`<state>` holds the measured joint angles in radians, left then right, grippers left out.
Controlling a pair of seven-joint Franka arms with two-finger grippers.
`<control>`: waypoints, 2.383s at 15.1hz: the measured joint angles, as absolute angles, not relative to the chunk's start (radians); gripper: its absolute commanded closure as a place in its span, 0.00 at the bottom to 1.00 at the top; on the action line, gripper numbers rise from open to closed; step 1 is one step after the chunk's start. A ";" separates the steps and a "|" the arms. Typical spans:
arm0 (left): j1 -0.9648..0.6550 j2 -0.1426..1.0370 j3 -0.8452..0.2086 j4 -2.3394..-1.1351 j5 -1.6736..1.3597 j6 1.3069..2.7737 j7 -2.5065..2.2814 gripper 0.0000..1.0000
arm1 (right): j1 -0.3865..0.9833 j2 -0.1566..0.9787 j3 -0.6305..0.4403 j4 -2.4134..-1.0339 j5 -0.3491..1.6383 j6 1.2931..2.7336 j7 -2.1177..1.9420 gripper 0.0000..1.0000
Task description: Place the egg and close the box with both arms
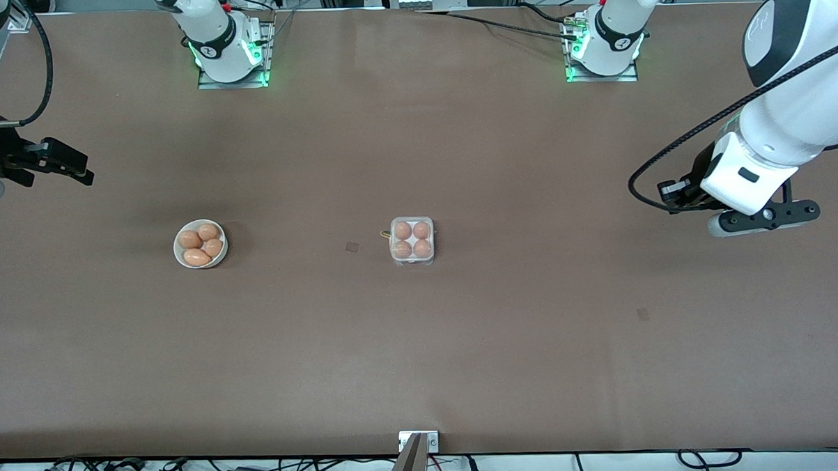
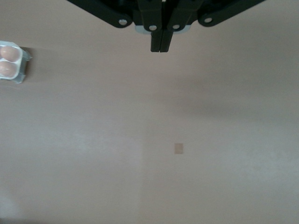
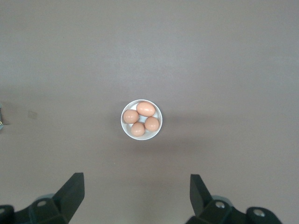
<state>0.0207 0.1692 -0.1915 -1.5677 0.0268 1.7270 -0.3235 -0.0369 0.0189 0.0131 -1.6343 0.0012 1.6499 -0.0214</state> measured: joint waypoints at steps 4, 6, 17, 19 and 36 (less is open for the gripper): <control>0.050 0.146 -0.192 -1.600 0.027 1.735 -0.222 1.00 | -0.040 0.019 0.013 -1.634 0.001 1.650 -0.021 0.00; 0.064 0.145 -0.192 -1.601 0.027 1.735 -0.208 1.00 | -0.043 0.019 0.013 -1.634 0.001 1.650 -0.021 0.00; 0.099 0.120 -0.198 -1.619 0.027 1.734 -0.197 0.00 | -0.046 0.019 0.013 -1.635 0.001 1.650 -0.021 0.00; 0.101 0.120 -0.198 -1.619 0.027 1.734 -0.196 0.00 | -0.046 0.019 0.013 -1.635 0.001 1.650 -0.021 0.00; 0.102 0.114 -0.202 -1.620 0.027 1.705 -0.187 0.00 | -0.046 0.009 0.013 -1.635 0.001 1.643 -0.021 0.00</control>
<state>0.1023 0.1136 -0.2024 -1.6199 0.0268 1.7050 -0.1873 -0.0462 0.0092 0.0134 -1.6349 0.0012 1.6432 -0.0215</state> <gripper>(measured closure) 0.000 0.000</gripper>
